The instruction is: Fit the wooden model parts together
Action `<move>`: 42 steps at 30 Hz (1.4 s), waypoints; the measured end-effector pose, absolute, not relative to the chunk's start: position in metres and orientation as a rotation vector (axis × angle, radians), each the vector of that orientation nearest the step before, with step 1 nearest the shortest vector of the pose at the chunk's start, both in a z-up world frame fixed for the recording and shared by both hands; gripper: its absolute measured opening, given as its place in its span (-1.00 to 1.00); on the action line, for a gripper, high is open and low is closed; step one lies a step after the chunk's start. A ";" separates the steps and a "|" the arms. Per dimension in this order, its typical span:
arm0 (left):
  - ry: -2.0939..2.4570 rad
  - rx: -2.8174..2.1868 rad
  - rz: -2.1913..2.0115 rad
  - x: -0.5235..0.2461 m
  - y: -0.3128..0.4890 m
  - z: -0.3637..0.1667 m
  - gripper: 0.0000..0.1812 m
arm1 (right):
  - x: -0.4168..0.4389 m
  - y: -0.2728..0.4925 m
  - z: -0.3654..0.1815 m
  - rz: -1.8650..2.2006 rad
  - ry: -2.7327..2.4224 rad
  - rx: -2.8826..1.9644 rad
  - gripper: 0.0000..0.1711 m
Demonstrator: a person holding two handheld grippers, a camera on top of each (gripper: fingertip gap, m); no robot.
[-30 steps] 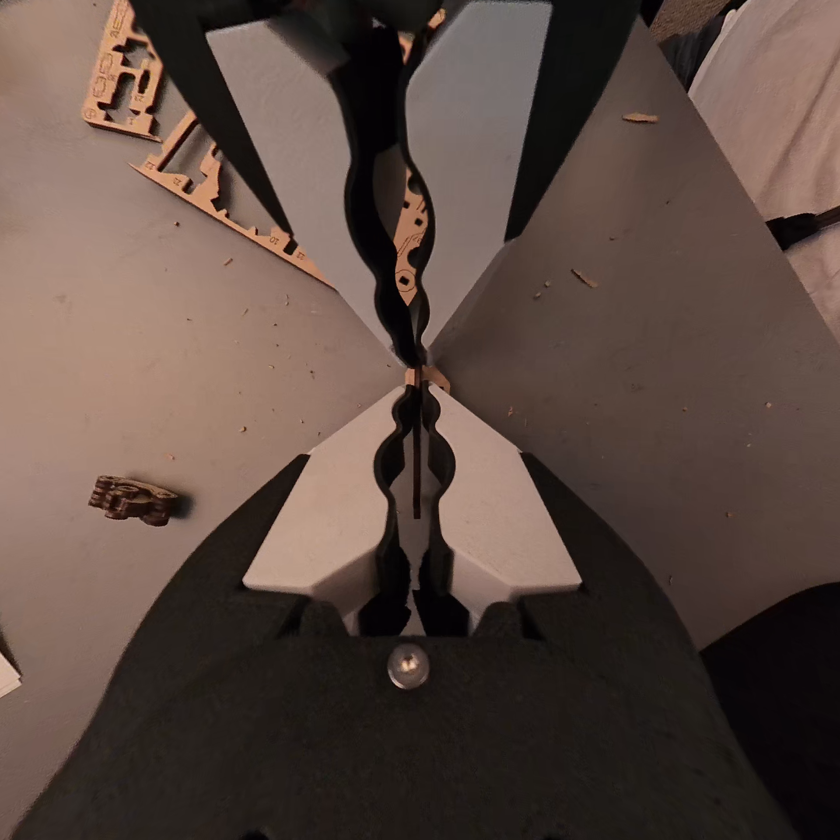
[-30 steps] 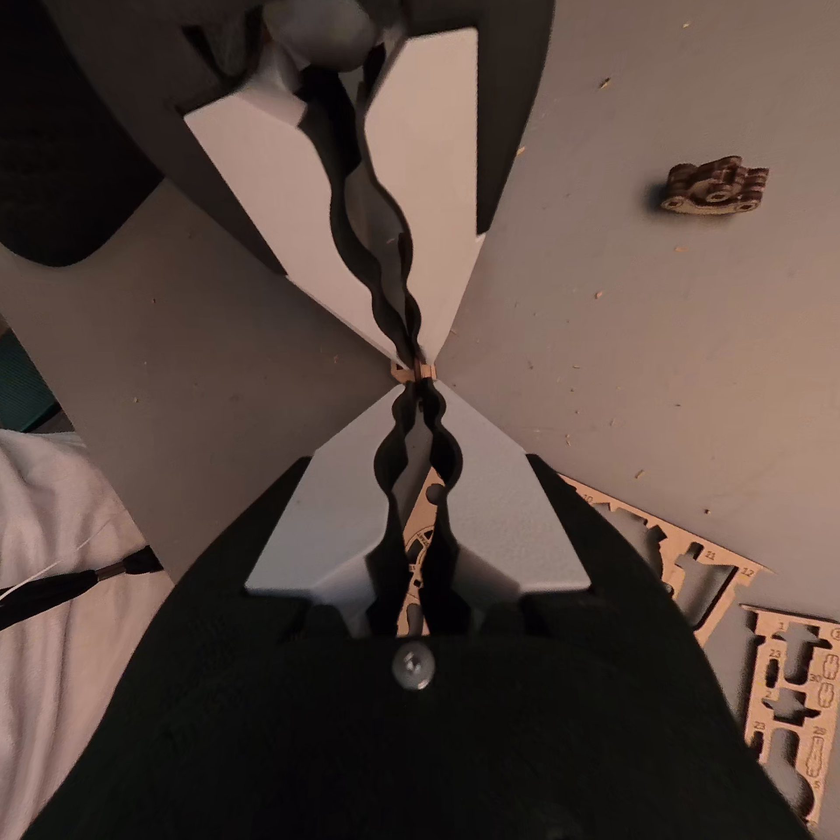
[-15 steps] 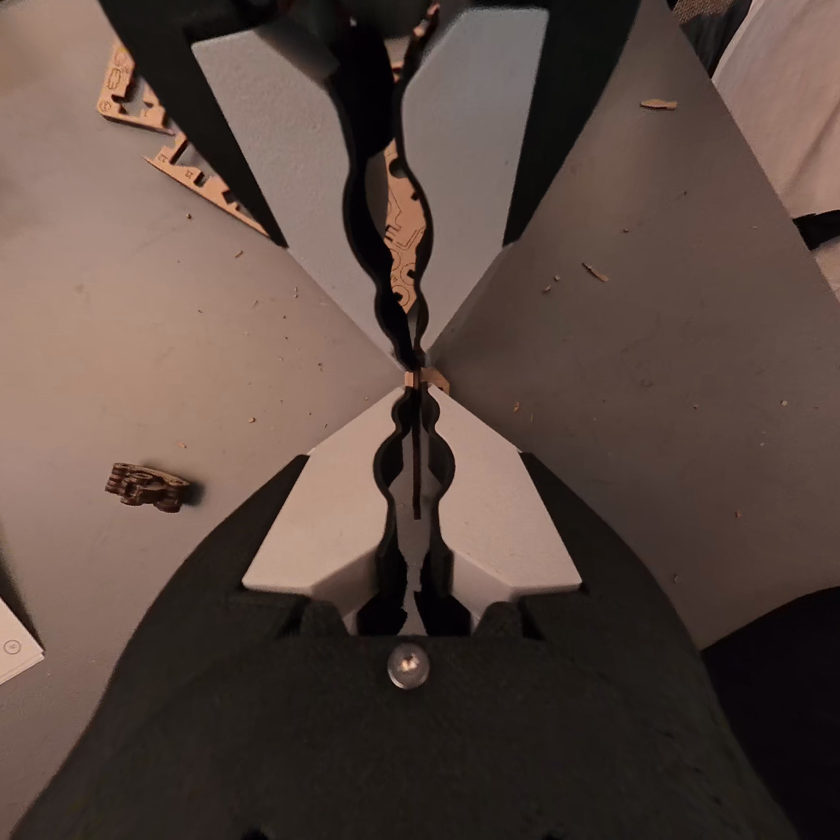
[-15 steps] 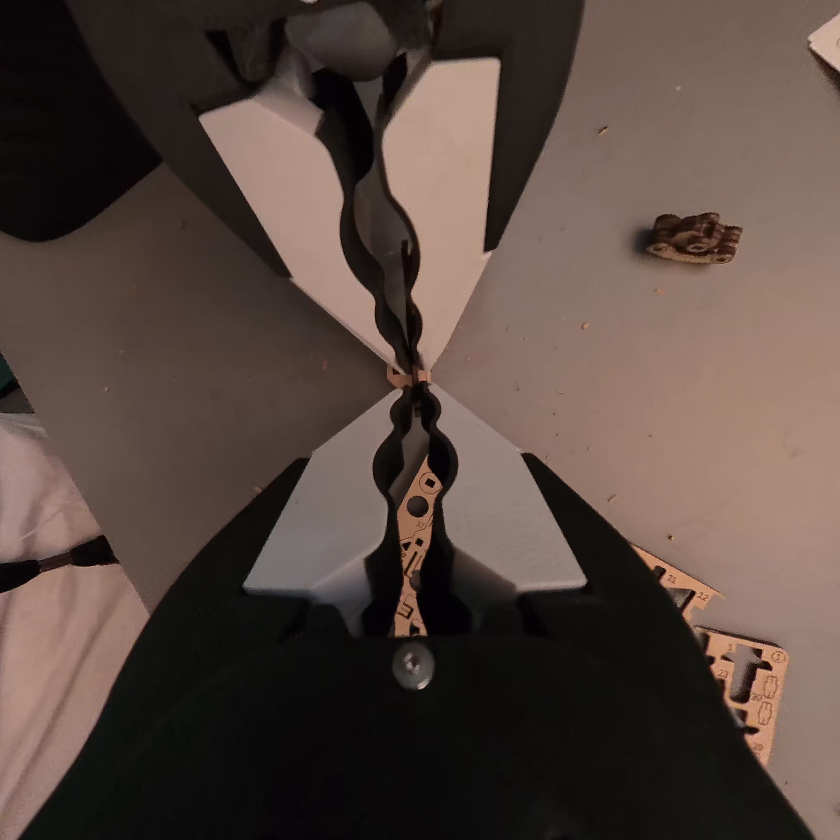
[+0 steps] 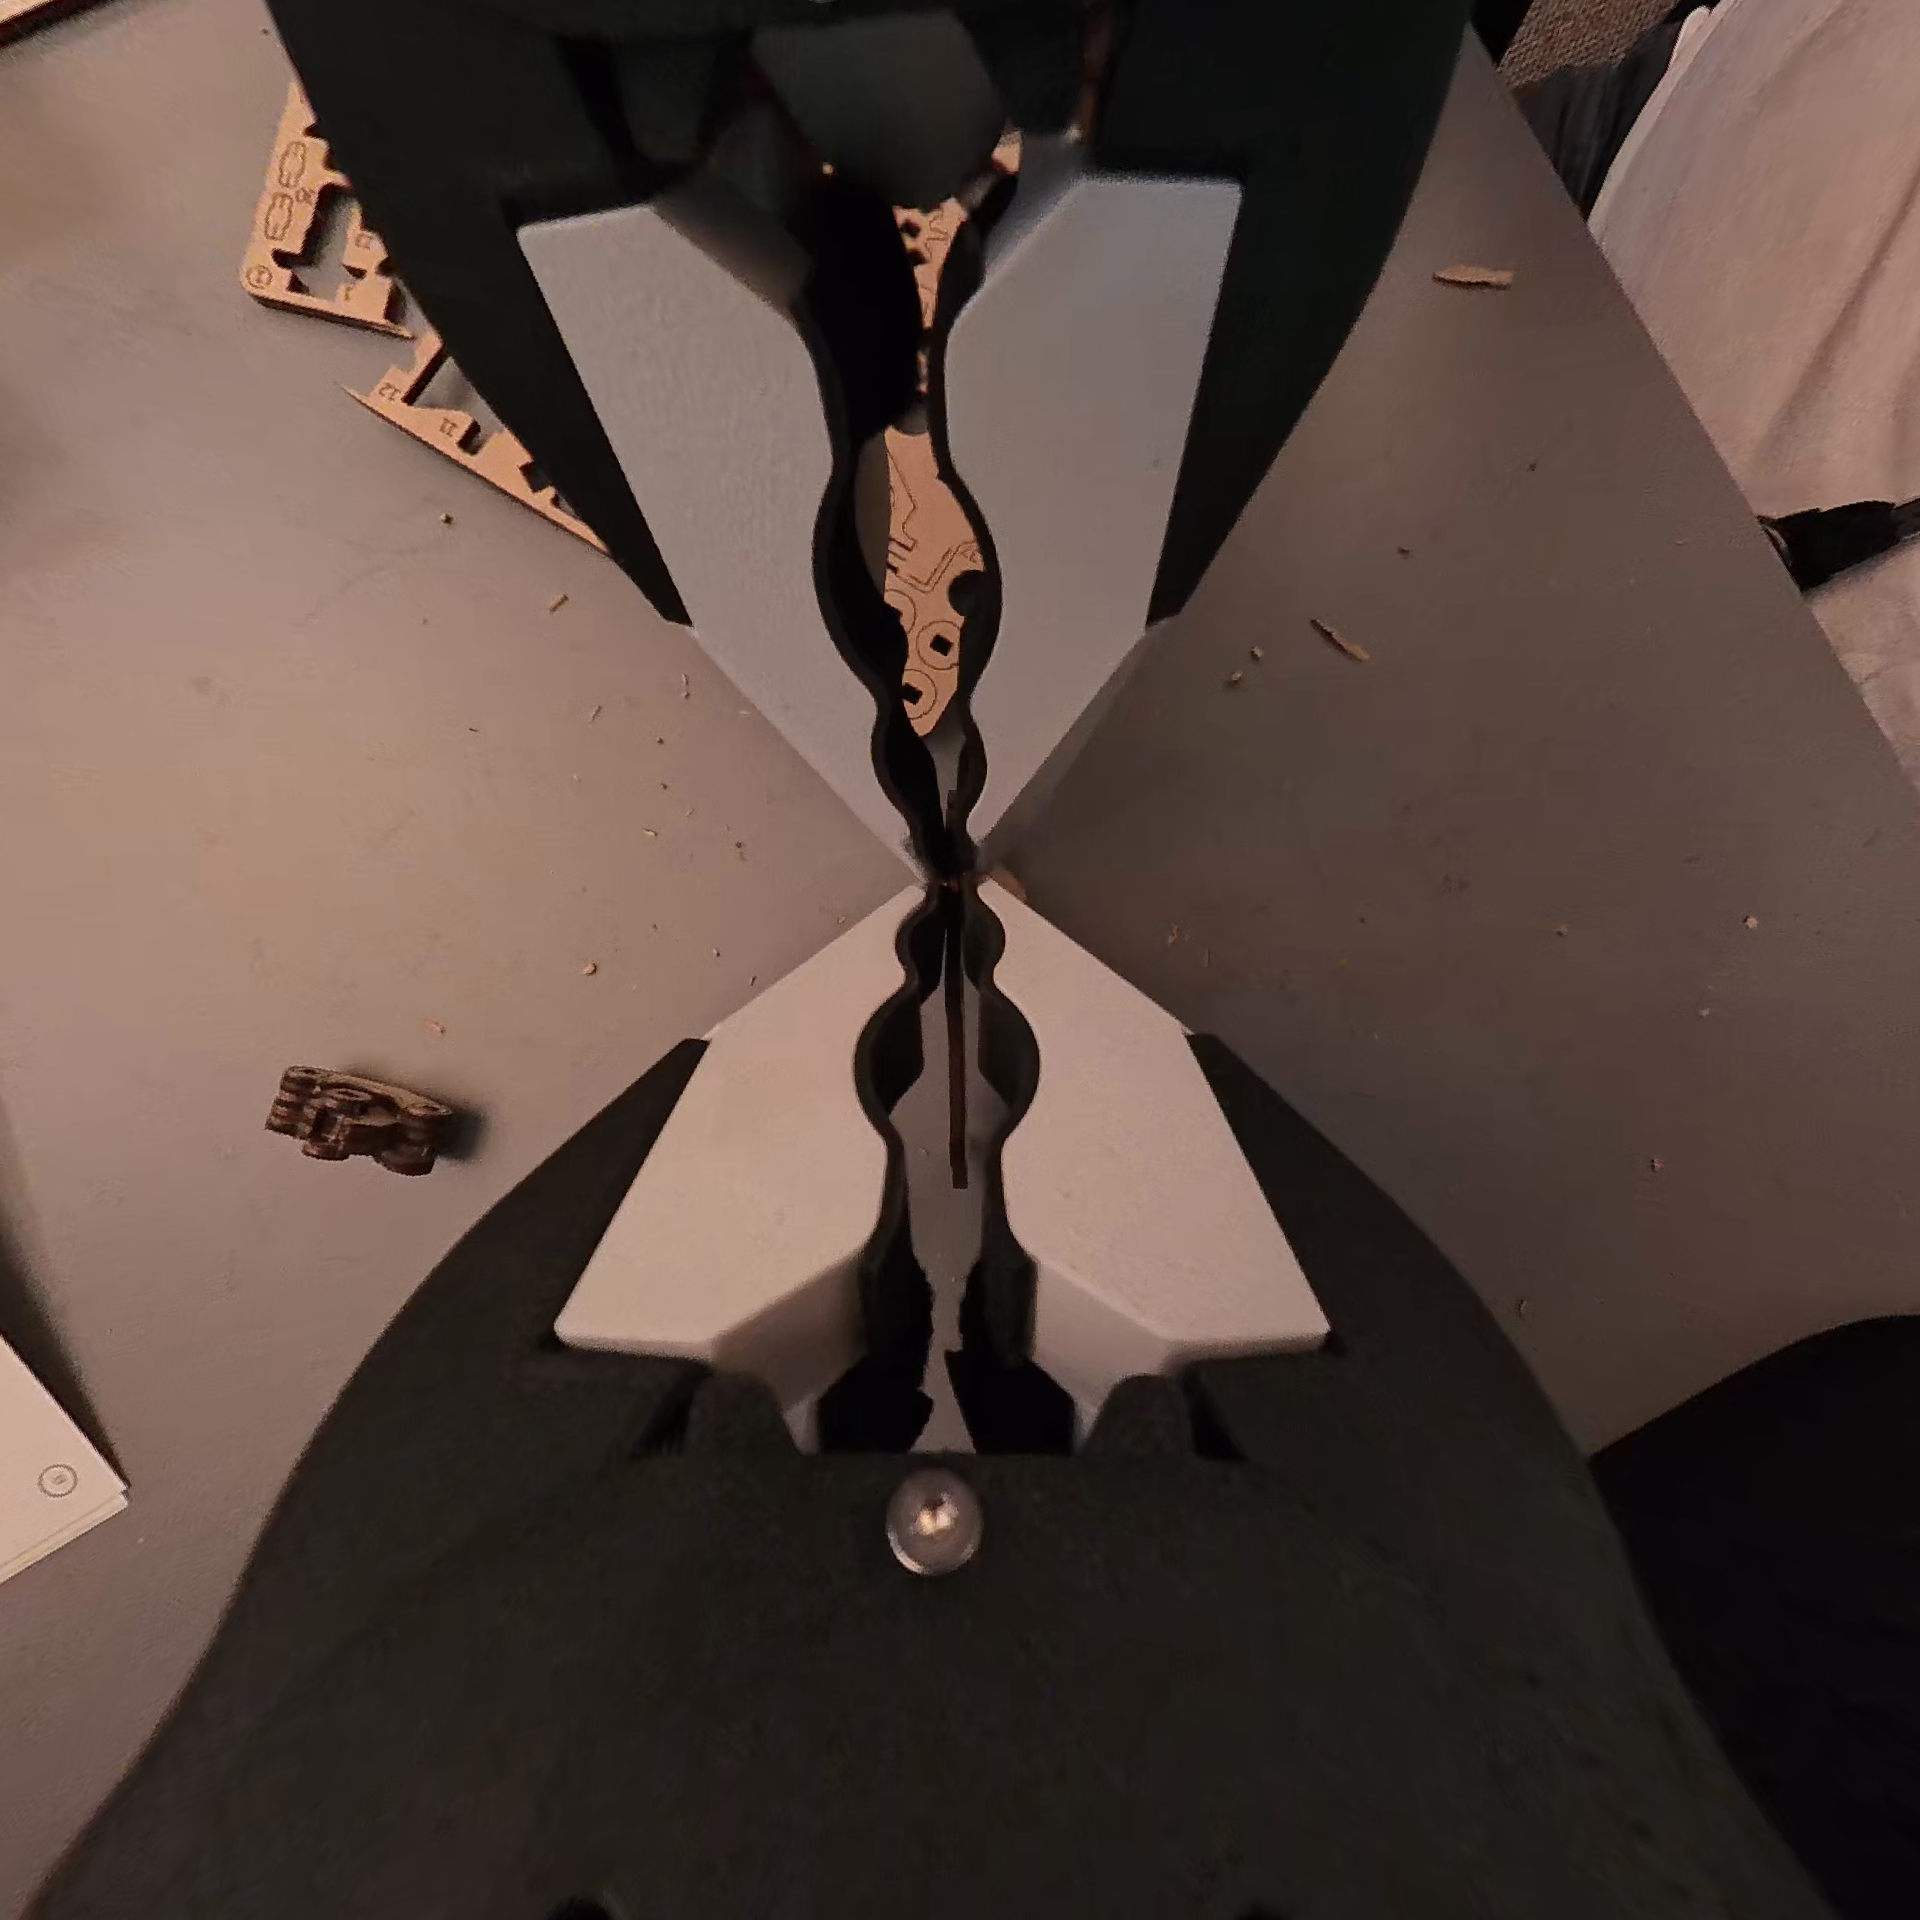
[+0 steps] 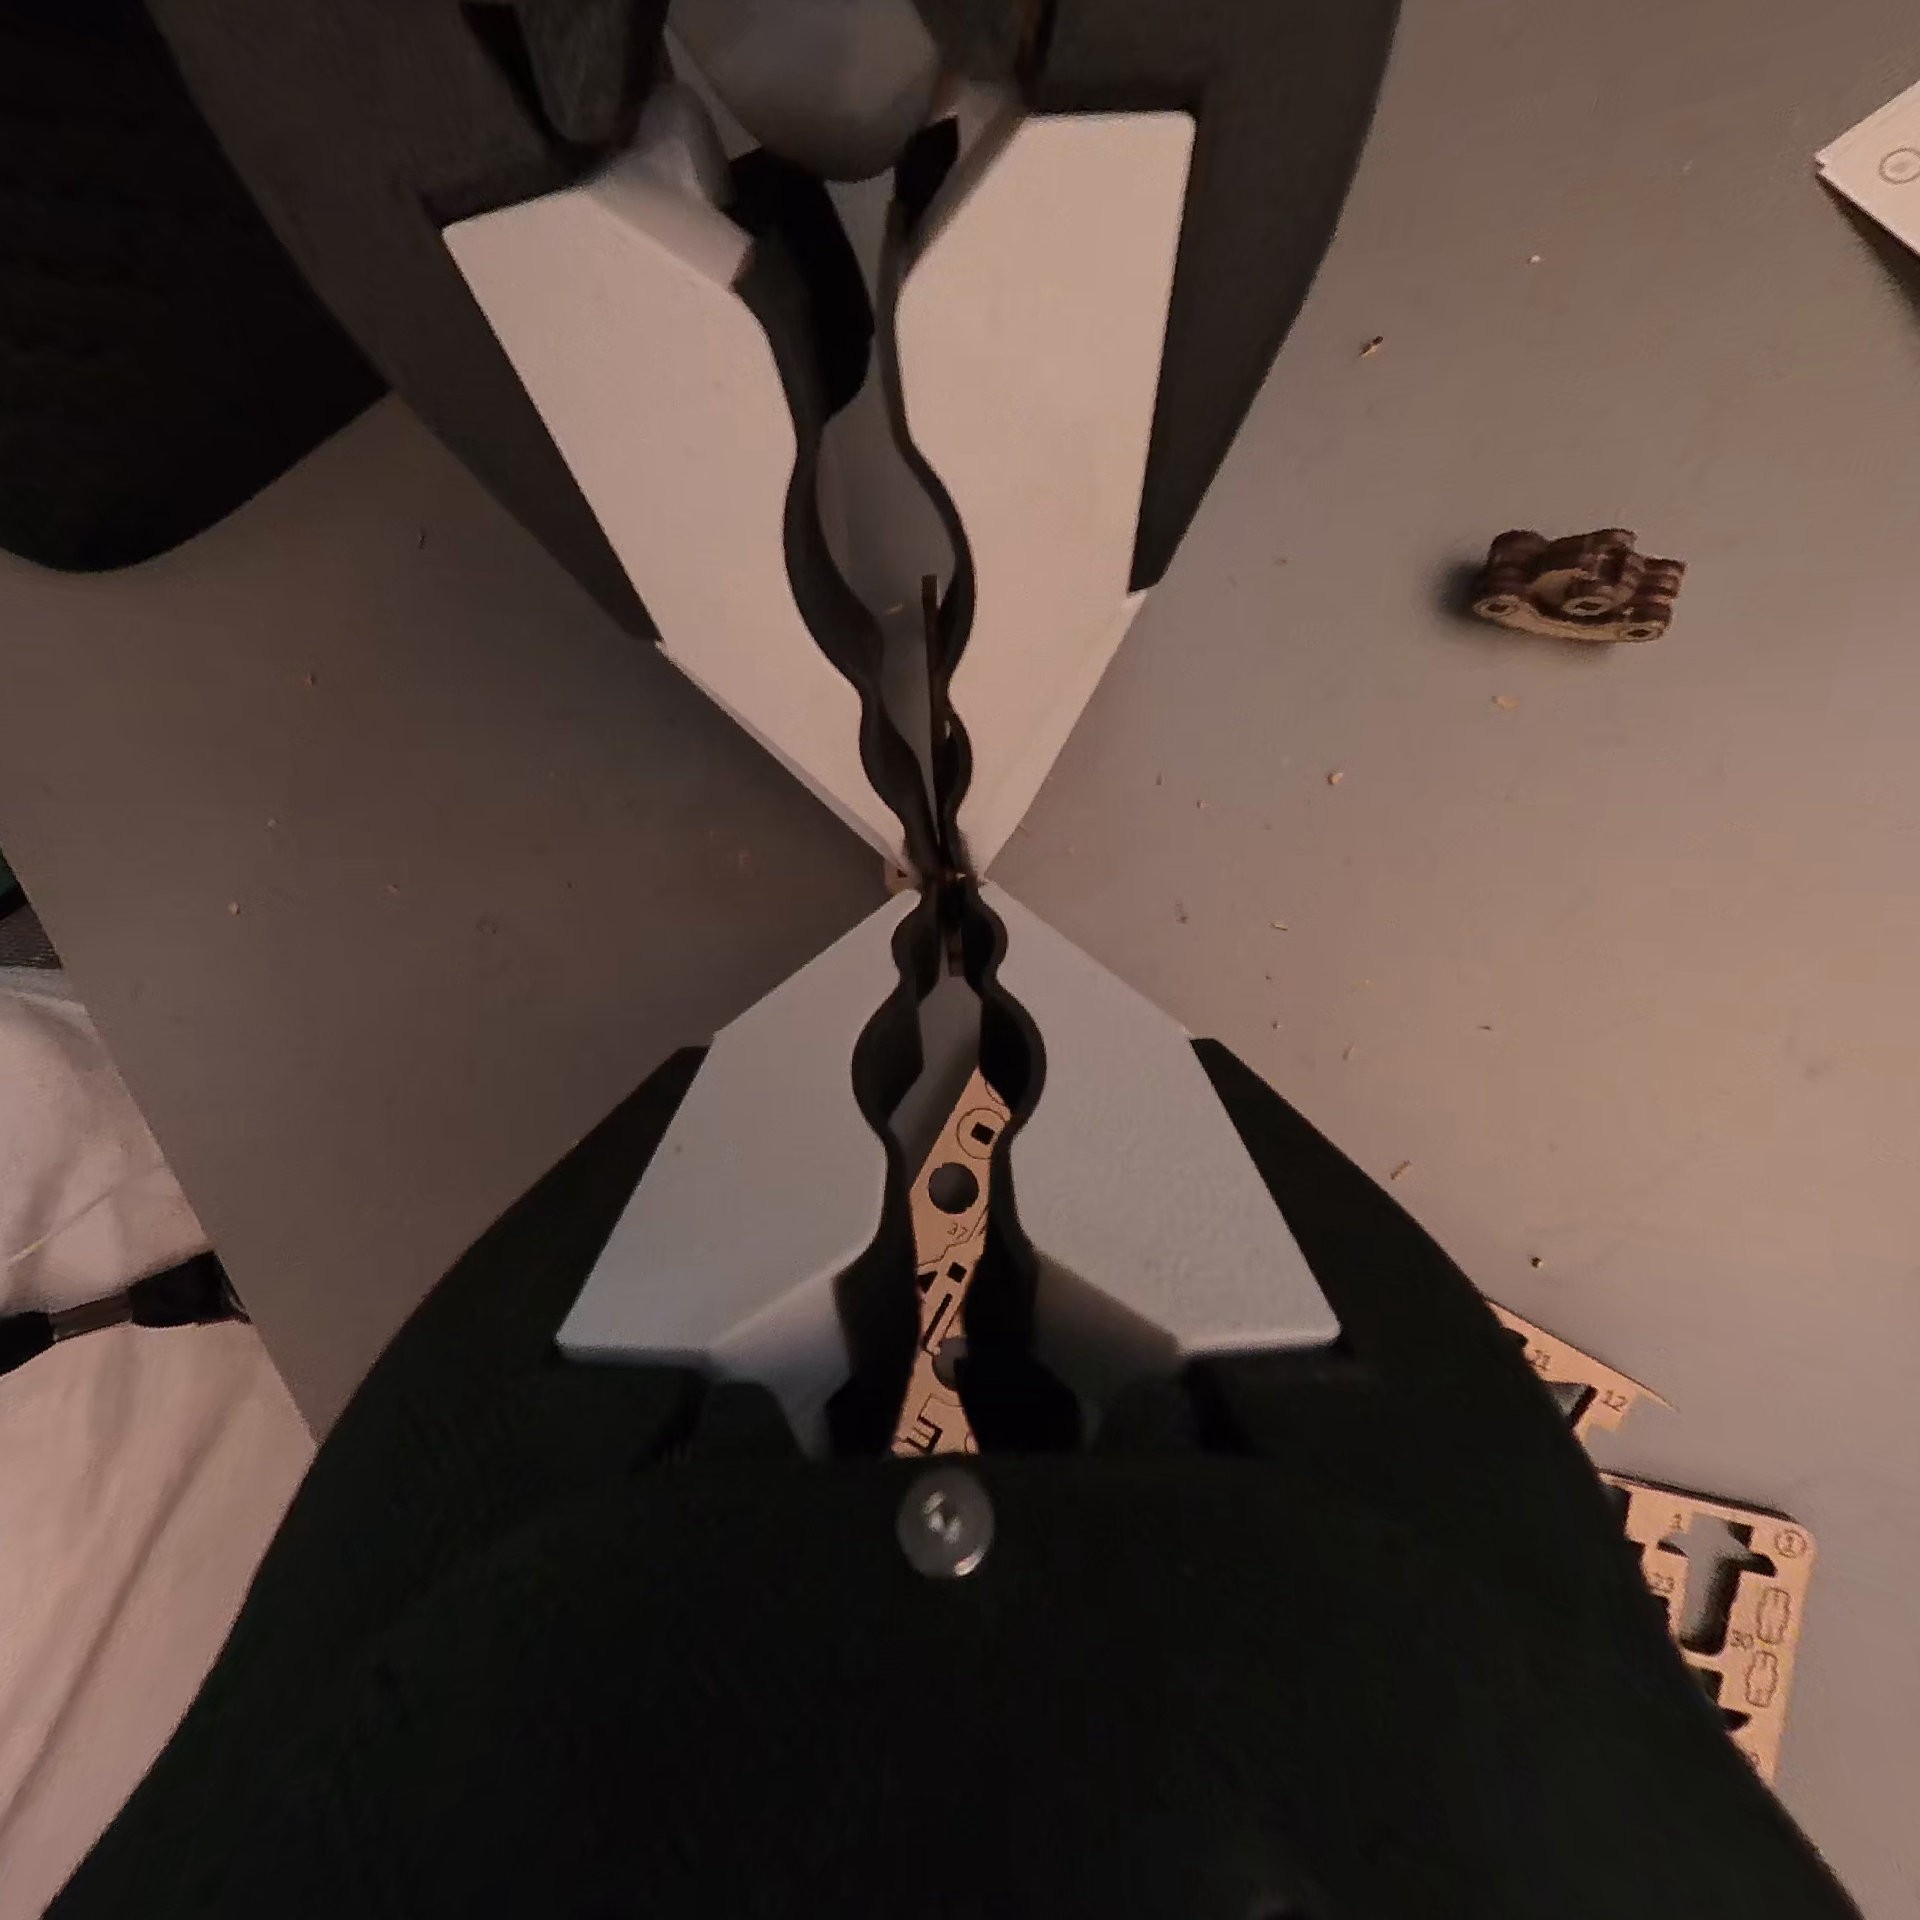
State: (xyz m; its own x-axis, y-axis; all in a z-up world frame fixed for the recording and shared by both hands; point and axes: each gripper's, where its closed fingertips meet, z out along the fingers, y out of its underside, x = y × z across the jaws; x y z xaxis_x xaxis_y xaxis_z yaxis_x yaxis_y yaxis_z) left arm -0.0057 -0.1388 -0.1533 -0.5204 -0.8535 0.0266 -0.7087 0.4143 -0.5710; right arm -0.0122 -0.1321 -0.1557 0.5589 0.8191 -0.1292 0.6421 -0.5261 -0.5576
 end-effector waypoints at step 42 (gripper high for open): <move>2.346 -1.336 -0.749 -0.006 -0.139 -0.153 -0.99 | -0.014 -0.138 -0.159 0.573 -1.224 -2.416 -0.90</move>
State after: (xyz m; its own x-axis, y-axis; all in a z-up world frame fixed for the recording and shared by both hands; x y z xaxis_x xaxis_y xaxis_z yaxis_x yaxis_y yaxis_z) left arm -0.0060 -0.1392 -0.1535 -0.5012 -0.8647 -0.0317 -0.6863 0.4196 -0.5940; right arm -0.0135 -0.1376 -0.1592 0.5396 0.8208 -0.1875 0.6698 -0.5534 -0.4951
